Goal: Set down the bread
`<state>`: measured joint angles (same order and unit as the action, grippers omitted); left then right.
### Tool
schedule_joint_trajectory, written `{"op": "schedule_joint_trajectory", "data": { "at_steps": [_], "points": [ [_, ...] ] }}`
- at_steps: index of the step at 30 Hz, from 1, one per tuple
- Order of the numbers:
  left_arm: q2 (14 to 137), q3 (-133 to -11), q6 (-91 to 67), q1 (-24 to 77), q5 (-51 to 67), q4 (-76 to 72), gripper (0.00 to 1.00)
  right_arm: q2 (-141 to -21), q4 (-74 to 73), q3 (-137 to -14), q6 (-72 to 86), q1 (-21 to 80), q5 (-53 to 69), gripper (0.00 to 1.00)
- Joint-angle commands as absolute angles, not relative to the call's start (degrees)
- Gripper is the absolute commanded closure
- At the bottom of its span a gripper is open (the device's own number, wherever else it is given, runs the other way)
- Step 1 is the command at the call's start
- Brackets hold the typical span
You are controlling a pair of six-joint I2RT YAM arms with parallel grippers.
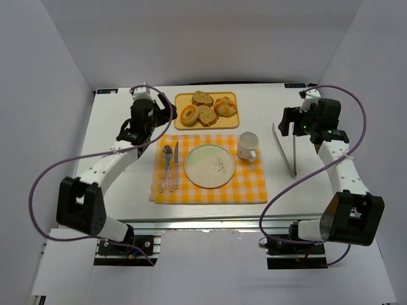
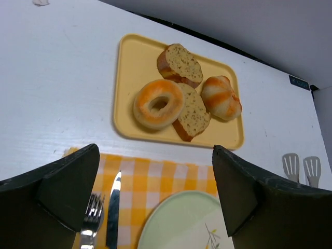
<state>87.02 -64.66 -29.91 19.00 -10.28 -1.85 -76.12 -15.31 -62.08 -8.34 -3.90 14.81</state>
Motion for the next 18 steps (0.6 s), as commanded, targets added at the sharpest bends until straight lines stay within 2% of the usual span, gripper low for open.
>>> {"op": "schedule_joint_trajectory", "data": {
  "at_steps": [1, 4, 6, 7, 8, 9, 10, 11, 12, 13, 14, 15, 16, 17, 18],
  "points": [
    [77.6, -57.7, -31.1, 19.0, -12.1, -3.3, 0.02, -76.3, -14.4, -61.5, -6.9, -5.9, 17.1, 0.11],
    [72.8, -51.4, -32.4, 19.0, -14.0, -3.9, 0.02, -77.3, -15.7, -60.6, -15.7, -9.0, 26.6, 0.11],
    [69.0, -47.8, -33.0, 19.1, -15.5, -3.7, 0.02, -79.4, -17.8, -61.6, -19.5, -11.0, 28.9, 0.21],
    [67.9, -46.7, -33.5, 19.0, -16.2, -3.4, 0.02, -82.1, -19.8, -62.2, -19.5, -11.8, 30.1, 0.48],
    [65.8, -45.7, -33.7, 19.0, -16.6, -3.3, 0.03, -83.6, -20.5, -62.7, -19.3, -13.6, 30.9, 0.66],
    [64.8, -43.7, -34.4, 19.0, -17.3, -3.5, 0.1, -85.8, -21.3, -63.0, -19.5, -15.4, 32.1, 1.0],
    [63.8, -42.7, -34.5, 19.0, -17.4, -3.9, 0.21, -86.6, -21.4, -62.9, -19.3, -15.4, 31.6, 1.0],
    [62.9, -41.8, -34.6, 19.0, -17.4, -4.0, 0.39, -87.4, -21.4, -62.5, -19.3, -16.3, 30.8, 1.0],
    [61.5, -40.8, -34.9, 19.0, -17.6, -3.9, 0.65, -88.1, -21.9, -62.2, -20.0, -16.6, 30.5, 0.94],
    [60.9, -40.3, -35.2, 18.9, -18.0, -3.3, 0.88, -89.1, -22.1, -62.0, -20.6, -16.7, 28.9, 0.61],
    [60.4, -40.1, -35.2, 18.9, -18.1, -2.9, 1.0, -89.6, -22.1, -61.7, -20.7, -16.7, 28.2, 0.45],
    [59.4, -39.7, -35.2, 18.9, -17.9, -2.8, 1.0, -89.8, -22.3, -61.5, -21.0, -16.7, 27.6, 0.31],
    [59.2, -39.0, -35.1, 18.9, -17.8, -2.5, 1.0, -89.7, -22.2, -60.7, -21.1, -16.7, 26.5, 0.11],
    [58.7, -38.7, -35.1, 18.9, -17.8, -2.4, 0.79, -89.6, -20.8, -60.2, -20.7, -16.7, 25.6, 0.11],
    [57.9, -38.2, -35.5, 18.9, -17.8, -2.4, 0.62, -89.0, -19.6, -59.5, -20.1, -16.6, 22.2, 0.11]
  ]
}}
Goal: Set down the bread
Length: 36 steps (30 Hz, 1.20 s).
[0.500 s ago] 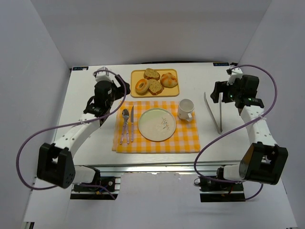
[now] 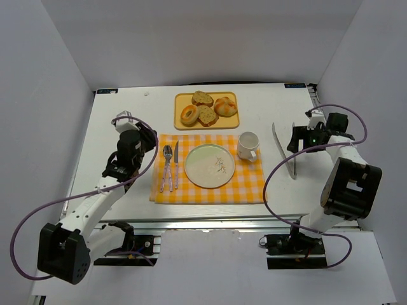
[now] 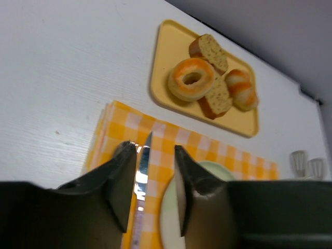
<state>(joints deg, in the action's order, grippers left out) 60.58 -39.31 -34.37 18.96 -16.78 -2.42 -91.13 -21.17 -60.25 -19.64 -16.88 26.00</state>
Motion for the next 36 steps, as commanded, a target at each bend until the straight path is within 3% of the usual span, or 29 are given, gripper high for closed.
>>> {"op": "schedule_joint_trajectory", "data": {
  "at_steps": [1, 3, 5, 21, 32, 36],
  "points": [
    [57.7, -37.4, -35.7, 18.9, -17.8, -2.5, 0.5, -88.9, -18.0, -57.8, -19.4, -16.4, 20.5, 0.1],
    [57.3, -36.5, -36.0, 18.9, -17.4, -3.0, 0.36, -89.1, -15.4, -56.8, -18.7, -15.6, 16.7, 0.11],
    [57.4, -35.6, -36.6, 18.9, -16.9, -3.7, 0.35, -90.9, -15.5, -56.5, -18.7, -14.9, 14.2, 0.11],
    [58.3, -34.9, -37.3, 18.9, -17.1, -4.0, 0.34, -103.1, -12.9, -59.1, -16.0, -10.3, 12.0, 0.11],
    [58.8, -35.4, -36.7, 18.9, -17.3, -3.6, 0.34, -105.9, -10.8, -55.8, -20.1, -4.5, 0.3, 0.33],
    [58.4, -35.0, -36.8, 18.9, -17.6, -3.6, 0.34, -106.5, -12.2, -55.0, -20.9, -4.5, 0.4, 0.34]
  ]
}}
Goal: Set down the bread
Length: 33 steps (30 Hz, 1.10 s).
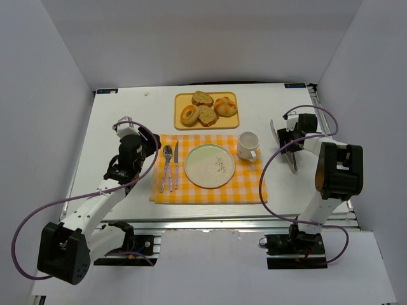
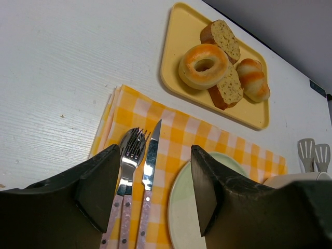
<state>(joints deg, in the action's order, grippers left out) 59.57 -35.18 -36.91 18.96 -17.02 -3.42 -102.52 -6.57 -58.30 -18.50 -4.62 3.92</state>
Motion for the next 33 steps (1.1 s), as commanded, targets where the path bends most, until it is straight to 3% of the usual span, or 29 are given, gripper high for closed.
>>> {"op": "schedule_joint_trajectory", "data": {
  "at_steps": [1, 5, 10, 16, 24, 27, 33],
  "points": [
    [58.2, -34.9, -36.8, 18.9, -17.6, -3.6, 0.33, -106.4, -12.5, -54.8, -21.1, -4.5, 0.8, 0.34],
    [57.9, -34.8, -36.8, 18.9, -17.7, -3.3, 0.33, -105.8, -14.4, -54.8, -21.7, -4.5, 3.9, 0.28],
    [57.7, -34.9, -36.9, 18.9, -17.8, -3.2, 0.33, -106.4, -16.3, -56.1, -22.4, -4.6, 6.8, 0.36],
    [56.0, -34.6, -37.0, 18.9, -18.3, -2.3, 0.33, -105.4, -18.2, -55.8, -23.1, -4.7, 8.3, 0.23],
    [55.4, -34.0, -37.4, 18.9, -18.0, -2.5, 0.33, -104.9, -19.6, -55.0, -25.6, -5.4, 9.8, 0.22],
    [55.3, -34.3, -37.3, 18.9, -18.2, -2.3, 0.33, -105.4, -19.2, -54.8, -26.0, -5.5, 9.2, 0.25],
    [54.8, -33.9, -37.5, 18.9, -18.2, -2.5, 0.33, -107.4, -17.6, -54.9, -26.9, -5.6, 7.8, 0.5]
  ]
}}
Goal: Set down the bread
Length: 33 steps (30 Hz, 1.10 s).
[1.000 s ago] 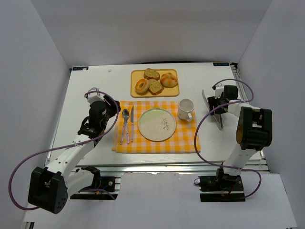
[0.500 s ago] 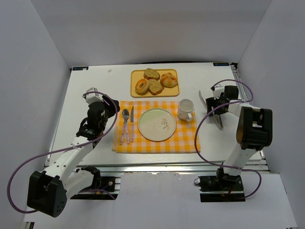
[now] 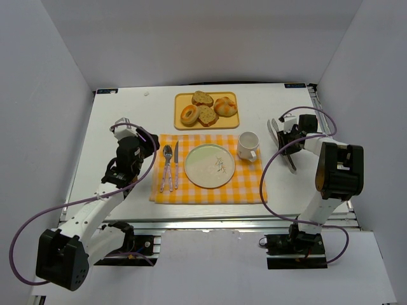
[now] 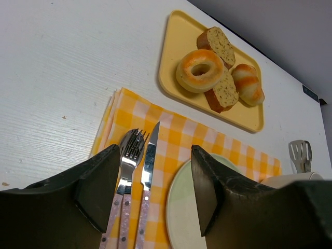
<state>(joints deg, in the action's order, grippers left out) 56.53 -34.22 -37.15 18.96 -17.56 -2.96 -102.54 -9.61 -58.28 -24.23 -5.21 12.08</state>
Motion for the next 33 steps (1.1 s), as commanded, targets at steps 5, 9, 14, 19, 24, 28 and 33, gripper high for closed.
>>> {"op": "schedule_joint_trajectory", "data": {
  "at_steps": [5, 9, 14, 19, 24, 28, 33],
  "points": [
    [54.1, -34.4, -37.3, 18.9, -18.5, -1.5, 0.33, -105.4, -17.8, -57.3, -27.4, -5.6, 9.3, 0.83],
    [53.0, -34.5, -37.4, 18.9, -18.6, -1.2, 0.33, -98.5, -21.3, -64.6, -28.2, -5.5, 17.1, 0.86],
    [53.3, -34.7, -38.1, 18.9, -18.2, -2.3, 0.33, -98.6, -30.7, -80.0, -29.6, -2.5, 22.1, 0.7],
    [54.1, -35.4, -37.8, 18.9, -17.8, -2.5, 0.33, -101.2, -34.0, -91.6, -32.5, 3.9, 21.1, 0.64],
    [53.4, -35.7, -37.5, 18.9, -18.4, -1.8, 0.33, -105.8, -37.1, -98.6, -35.3, 8.3, 19.6, 0.62],
    [52.9, -35.4, -37.7, 18.9, -18.8, -1.6, 0.33, -109.1, -39.6, -105.6, -36.0, 10.3, 19.2, 0.6],
    [52.9, -35.3, -37.6, 18.9, -19.1, -1.6, 0.33, -112.1, -40.7, -109.4, -36.1, 12.4, 18.4, 0.58]
  ]
}}
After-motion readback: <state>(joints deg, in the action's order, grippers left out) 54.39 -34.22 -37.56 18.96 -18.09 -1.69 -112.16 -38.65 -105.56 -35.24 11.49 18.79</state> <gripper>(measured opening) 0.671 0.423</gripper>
